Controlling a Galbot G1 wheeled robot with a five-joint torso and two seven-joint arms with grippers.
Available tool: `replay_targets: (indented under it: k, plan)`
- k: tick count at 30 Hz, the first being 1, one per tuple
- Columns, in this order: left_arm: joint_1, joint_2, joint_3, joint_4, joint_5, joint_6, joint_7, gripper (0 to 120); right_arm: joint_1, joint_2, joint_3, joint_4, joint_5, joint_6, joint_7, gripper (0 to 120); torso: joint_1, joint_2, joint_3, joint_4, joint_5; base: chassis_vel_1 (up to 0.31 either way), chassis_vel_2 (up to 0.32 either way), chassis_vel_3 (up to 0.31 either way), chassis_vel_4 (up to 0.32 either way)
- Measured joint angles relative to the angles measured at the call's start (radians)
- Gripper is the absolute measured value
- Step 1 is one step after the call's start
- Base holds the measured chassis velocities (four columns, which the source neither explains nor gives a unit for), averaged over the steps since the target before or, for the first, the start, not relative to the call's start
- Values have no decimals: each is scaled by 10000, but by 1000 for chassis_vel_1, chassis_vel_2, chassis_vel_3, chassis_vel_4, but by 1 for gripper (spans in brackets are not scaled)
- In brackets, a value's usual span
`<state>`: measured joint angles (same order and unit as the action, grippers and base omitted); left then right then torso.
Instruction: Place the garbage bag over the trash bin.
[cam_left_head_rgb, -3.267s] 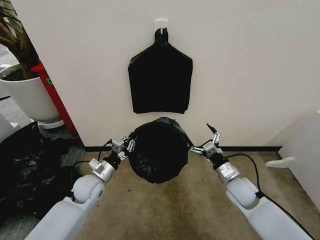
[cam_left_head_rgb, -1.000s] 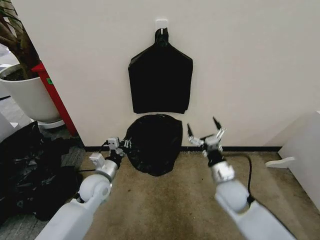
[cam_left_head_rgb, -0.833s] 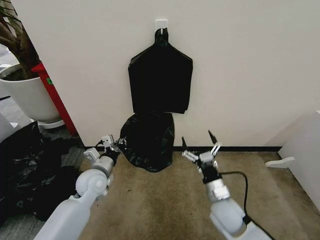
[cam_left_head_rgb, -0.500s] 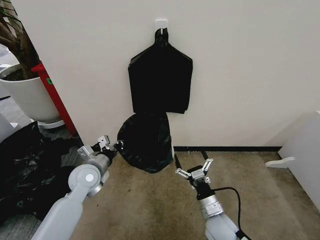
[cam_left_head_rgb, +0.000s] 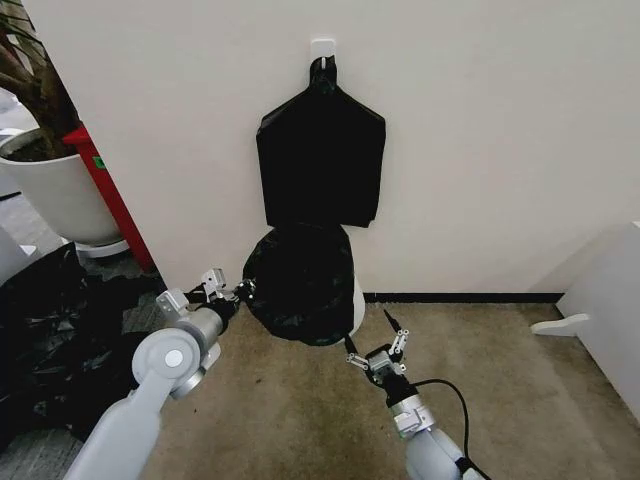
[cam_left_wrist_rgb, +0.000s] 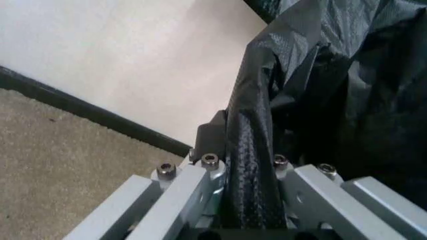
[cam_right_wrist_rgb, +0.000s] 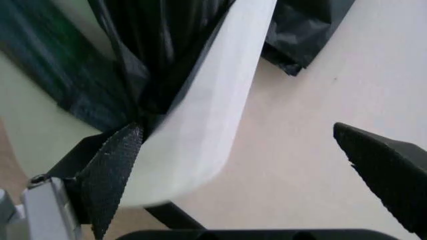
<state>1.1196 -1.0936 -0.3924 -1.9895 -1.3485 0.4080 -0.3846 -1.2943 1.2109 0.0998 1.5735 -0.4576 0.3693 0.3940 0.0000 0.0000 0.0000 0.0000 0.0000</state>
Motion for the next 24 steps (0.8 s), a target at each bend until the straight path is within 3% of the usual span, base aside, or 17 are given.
replay_targets:
  k: [7,10,12,18,24]
  plan:
    - [-82,23,54,178,236,-228,103,4,58,-193,397,-96,-152,947,-307,100,0,0,0,0,0,0,0,0,0]
    - [-167,25,120,398,412,-453,213,4,70,-354,691,-95,690,2272,-1714,100,0,0,0,0,0,0,0,0,0]
    - [-245,27,229,622,608,-607,282,4,17,-433,958,65,1940,3314,-3340,100,0,0,0,-1,1,0,0,0,0]
    - [-282,-21,678,950,1197,-742,285,4,-76,-395,1111,776,3706,3772,-4550,100,0,0,0,1,1,0,0,0,0]
    - [-59,-82,1138,1068,2167,-516,194,4,-106,-255,1080,1558,4176,3138,-3675,100,0,0,0,-2,0,0,0,0,0]
